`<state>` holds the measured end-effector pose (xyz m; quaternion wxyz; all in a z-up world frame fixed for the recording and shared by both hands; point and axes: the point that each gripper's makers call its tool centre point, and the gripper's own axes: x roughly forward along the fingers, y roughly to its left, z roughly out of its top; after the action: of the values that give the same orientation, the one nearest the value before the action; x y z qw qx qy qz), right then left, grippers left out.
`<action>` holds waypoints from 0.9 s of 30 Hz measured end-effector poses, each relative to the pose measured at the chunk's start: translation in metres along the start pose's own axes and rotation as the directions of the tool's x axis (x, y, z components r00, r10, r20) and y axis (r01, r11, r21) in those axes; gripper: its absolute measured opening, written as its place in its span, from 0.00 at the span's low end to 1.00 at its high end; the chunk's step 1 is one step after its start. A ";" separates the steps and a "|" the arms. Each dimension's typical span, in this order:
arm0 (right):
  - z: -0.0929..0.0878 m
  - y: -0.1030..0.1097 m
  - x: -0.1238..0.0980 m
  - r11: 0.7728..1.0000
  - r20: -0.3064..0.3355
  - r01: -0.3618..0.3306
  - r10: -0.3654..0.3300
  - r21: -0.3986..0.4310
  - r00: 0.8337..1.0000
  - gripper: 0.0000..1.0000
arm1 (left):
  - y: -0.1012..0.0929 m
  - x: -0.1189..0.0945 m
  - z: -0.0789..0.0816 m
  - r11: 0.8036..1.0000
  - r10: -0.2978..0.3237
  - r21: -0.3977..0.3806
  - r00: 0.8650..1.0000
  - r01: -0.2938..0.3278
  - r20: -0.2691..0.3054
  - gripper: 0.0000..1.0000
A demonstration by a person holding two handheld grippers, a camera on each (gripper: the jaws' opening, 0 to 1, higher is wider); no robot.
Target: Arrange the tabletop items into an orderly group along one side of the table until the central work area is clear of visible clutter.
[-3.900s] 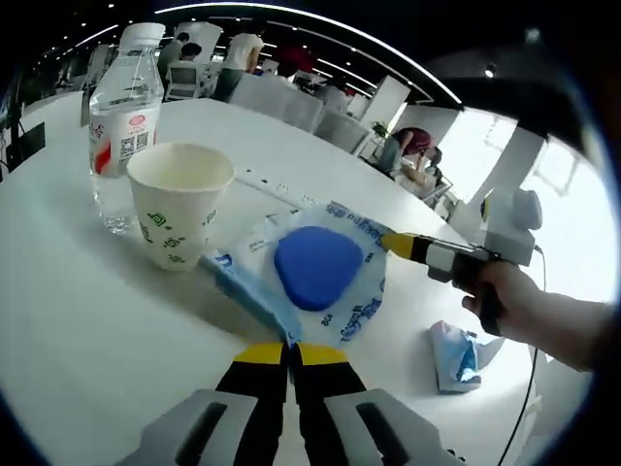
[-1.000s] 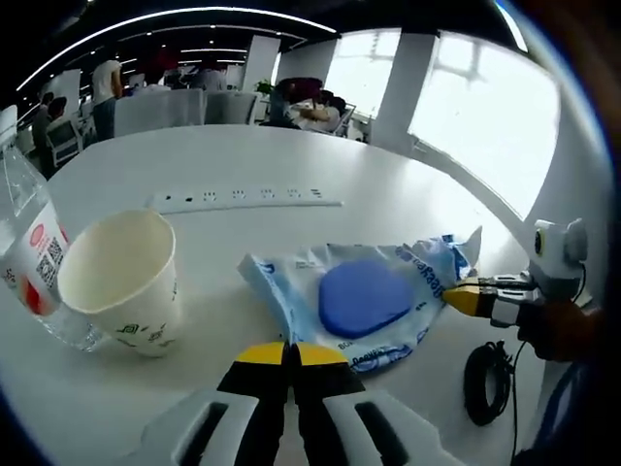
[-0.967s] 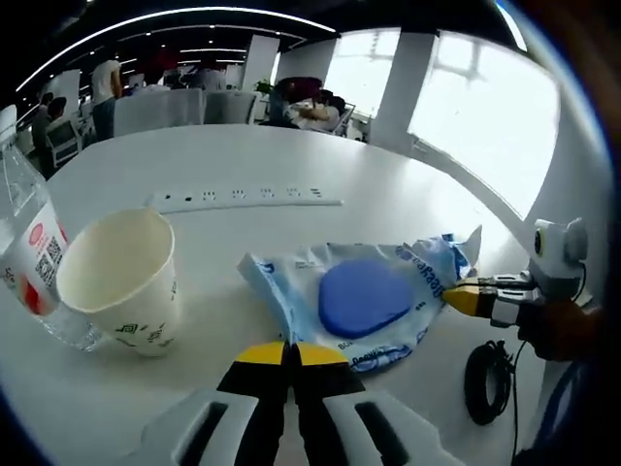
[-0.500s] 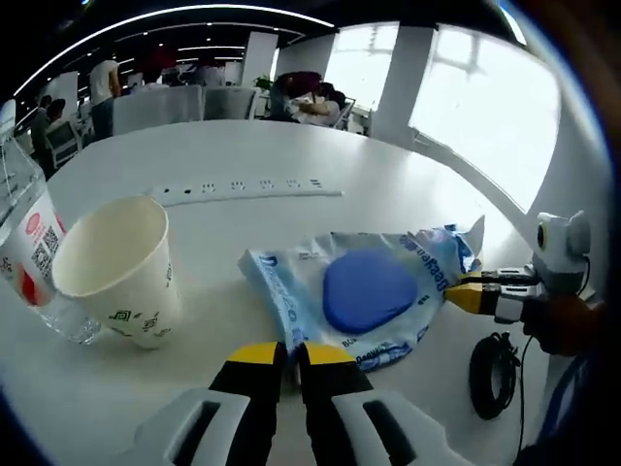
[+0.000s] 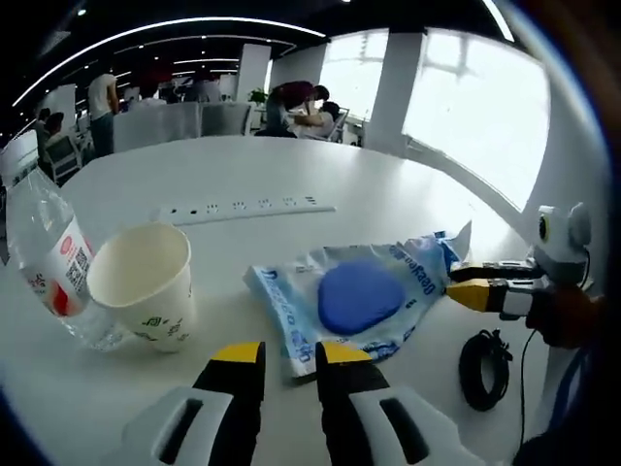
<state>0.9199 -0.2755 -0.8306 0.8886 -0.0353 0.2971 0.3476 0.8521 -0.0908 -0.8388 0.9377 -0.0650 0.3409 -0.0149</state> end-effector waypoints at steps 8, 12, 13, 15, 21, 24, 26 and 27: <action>0.013 0.018 -0.013 0.999 0.045 -0.023 0.022 0.033 0.999 0.44 | -0.004 -0.016 0.001 1.000 -0.019 0.009 0.999 0.019 0.047 0.33; 0.014 0.028 -0.019 0.999 0.057 -0.034 0.033 0.029 0.998 0.53 | -0.007 -0.031 0.007 0.999 -0.032 0.002 0.997 0.032 0.074 0.40; 0.015 0.031 -0.021 0.999 0.062 -0.042 0.041 0.021 0.997 0.56 | -0.006 -0.033 0.006 0.999 -0.036 0.003 0.997 0.035 0.074 0.42; 0.015 0.036 -0.024 0.998 0.063 -0.054 0.053 0.017 0.997 0.62 | -0.006 -0.040 0.005 0.999 -0.044 0.025 0.996 0.042 0.074 0.45; 0.024 0.050 -0.034 0.995 0.071 -0.096 0.097 -0.014 0.993 0.81 | 0.001 -0.062 0.003 0.996 -0.058 0.066 0.995 0.052 0.087 0.60; 0.029 0.057 -0.032 0.991 0.052 -0.097 0.102 -0.088 0.993 0.90 | 0.001 -0.072 0.002 0.994 -0.102 0.054 0.989 0.097 0.103 0.67; 0.032 0.063 -0.033 0.987 0.056 -0.103 0.110 -0.120 0.992 0.94 | 0.003 -0.077 0.003 0.993 -0.110 0.060 0.987 0.104 0.119 0.71; 0.034 0.065 -0.032 0.987 0.056 -0.103 0.110 -0.126 0.992 0.97 | 0.004 -0.079 0.003 0.992 -0.114 0.067 0.985 0.107 0.127 0.72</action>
<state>0.8771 -0.2368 -0.7756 0.8738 -0.0633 0.2486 0.4132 0.7934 -0.0813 -0.7869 0.9573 -0.0564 0.2741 -0.0728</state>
